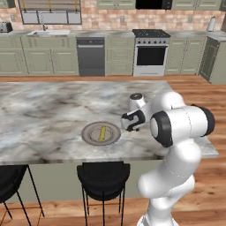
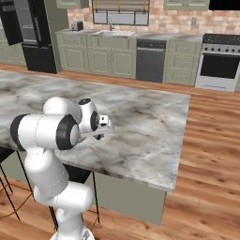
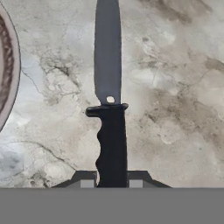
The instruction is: Retrieve the butter from the fridge and place it on a plate on the dining table. Then retrieve the butter knife by the fridge and place it near the plate.
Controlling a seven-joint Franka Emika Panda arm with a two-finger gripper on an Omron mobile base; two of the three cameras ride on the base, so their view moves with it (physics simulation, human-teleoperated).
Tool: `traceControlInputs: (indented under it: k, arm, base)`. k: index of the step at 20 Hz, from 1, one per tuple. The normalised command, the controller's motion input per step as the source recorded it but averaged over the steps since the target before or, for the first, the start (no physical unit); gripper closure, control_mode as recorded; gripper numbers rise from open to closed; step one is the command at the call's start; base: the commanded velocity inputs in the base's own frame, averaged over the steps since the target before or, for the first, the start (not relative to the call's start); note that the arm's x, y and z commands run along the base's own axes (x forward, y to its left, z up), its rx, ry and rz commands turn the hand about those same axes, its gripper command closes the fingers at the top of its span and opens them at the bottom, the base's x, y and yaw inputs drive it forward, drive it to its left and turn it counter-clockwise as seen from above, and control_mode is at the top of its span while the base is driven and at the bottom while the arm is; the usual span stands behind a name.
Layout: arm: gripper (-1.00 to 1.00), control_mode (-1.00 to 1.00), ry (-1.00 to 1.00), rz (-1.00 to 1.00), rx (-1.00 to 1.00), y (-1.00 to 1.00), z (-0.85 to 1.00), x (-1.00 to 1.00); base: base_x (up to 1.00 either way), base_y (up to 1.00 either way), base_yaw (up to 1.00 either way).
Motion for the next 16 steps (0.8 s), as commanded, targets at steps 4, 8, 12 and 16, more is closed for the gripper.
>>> traceControlInputs:
  k: [4,8,12,16]
  arm:
    - [1.0,-1.0,0.0,0.0,0.02,0.0,-0.02,0.1]
    - [1.0,-1.0,0.0,0.0,0.04,0.03,-0.21,0.01]
    - [1.0,-1.0,0.0,0.0,0.03,0.05,-0.34,0.08]
    - [1.0,-1.0,0.0,-0.01,0.07,0.05,-0.29,0.03]
  base:
    - [0.0,0.0,0.0]
    - [0.0,0.0,0.0]
    - [0.0,0.0,0.0]
    - [0.0,0.0,0.0]
